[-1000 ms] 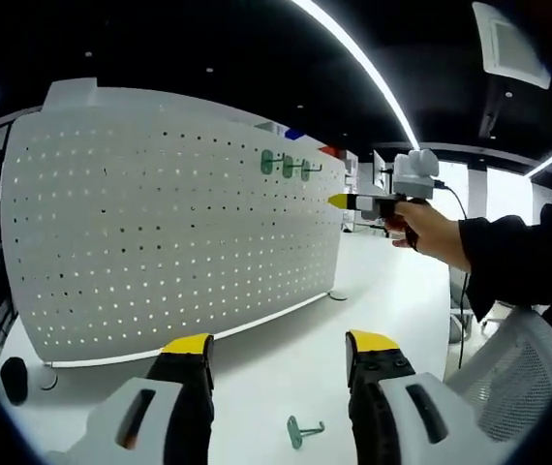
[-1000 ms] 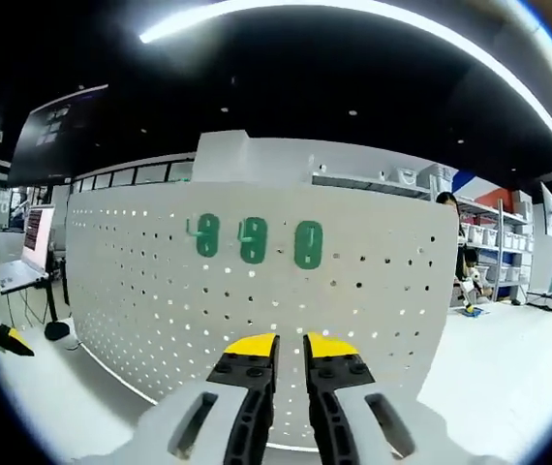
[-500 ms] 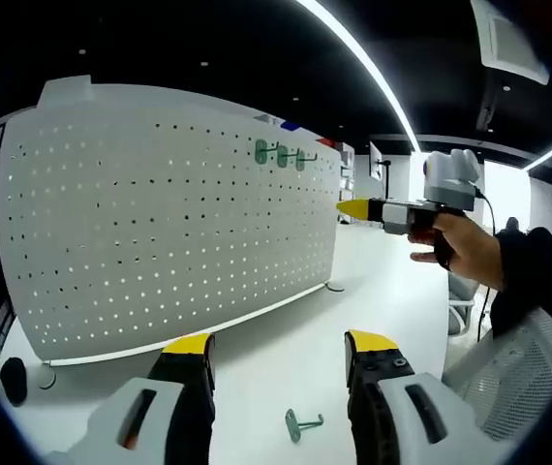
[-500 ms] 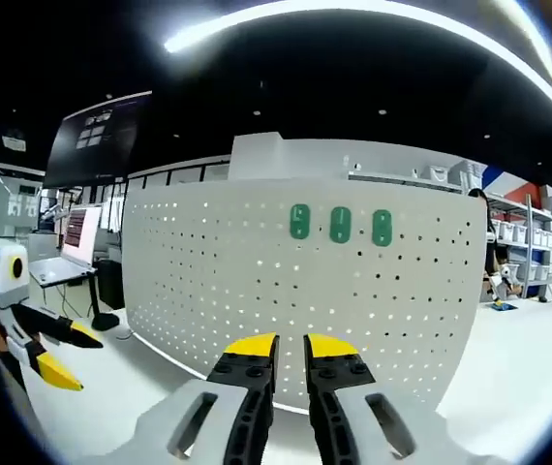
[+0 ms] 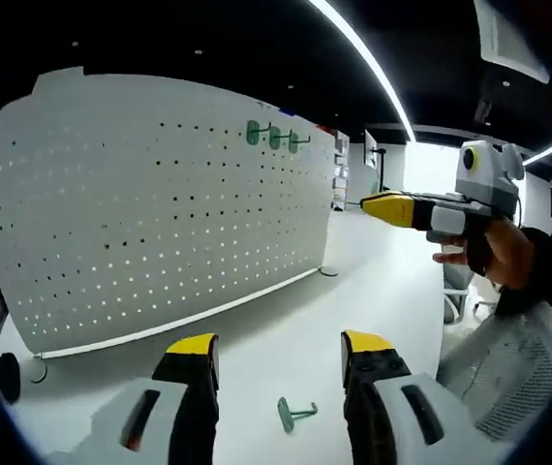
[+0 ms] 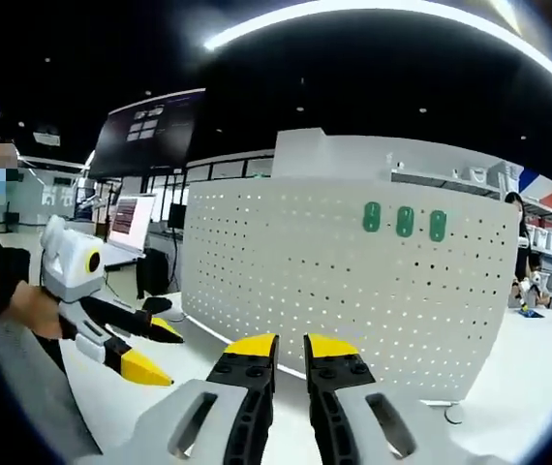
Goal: Insert the hook assembly into the mounting plate slot until the hook locks in place.
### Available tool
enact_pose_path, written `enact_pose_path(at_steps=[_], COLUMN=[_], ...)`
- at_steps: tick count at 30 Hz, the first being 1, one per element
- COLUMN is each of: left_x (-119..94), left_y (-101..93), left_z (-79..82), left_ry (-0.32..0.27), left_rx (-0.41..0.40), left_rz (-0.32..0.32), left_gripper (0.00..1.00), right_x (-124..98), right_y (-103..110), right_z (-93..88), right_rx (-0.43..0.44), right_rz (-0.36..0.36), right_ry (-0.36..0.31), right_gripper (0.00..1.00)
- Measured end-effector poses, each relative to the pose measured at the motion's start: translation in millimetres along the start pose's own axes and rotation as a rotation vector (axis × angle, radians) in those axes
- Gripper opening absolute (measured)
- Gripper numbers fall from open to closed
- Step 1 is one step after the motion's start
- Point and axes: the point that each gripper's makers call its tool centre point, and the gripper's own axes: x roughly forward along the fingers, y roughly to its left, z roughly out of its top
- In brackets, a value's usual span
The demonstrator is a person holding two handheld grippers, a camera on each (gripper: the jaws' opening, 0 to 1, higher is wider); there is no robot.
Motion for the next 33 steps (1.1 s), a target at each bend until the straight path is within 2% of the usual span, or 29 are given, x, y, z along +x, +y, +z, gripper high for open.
enact_pose_path(at_steps=[8,11,15,17,24,33], left_x=[7,12,16,17,25,34], left_y=[-9.8,-11.5,-12.3,-12.2,-12.3,-3.6], left_z=[-19.1,-37.1,-55.0,-62.3,-75.4,-89.4], left_ry=[0.071,0.140,0.206,0.235,0.283,0.329], left_rx=[0.036,0.055,0.039,0.062,0.070,0.068], left_rz=[-0.039,-0.047,-0.050,-0.051,-0.051,-0.030], left_gripper=[0.38,0.35,0.28,0.25,0.17,0.12], right_x=[2,3,4,5,6,7], right_y=[8,11,16,18,20,21], right_z=[-4.0,-4.3,-4.2,-5.8,-7.8,-10.9], right_rx=[-0.013,-0.020,-0.033,-0.036,-0.035,-0.031], right_rz=[0.030,0.042,0.056,0.066,0.075,0.078], right_ry=[0.019,0.021,0.024,0.031,0.039,0.051], right_gripper=[0.09,0.10,0.10,0.10,0.10,0.10])
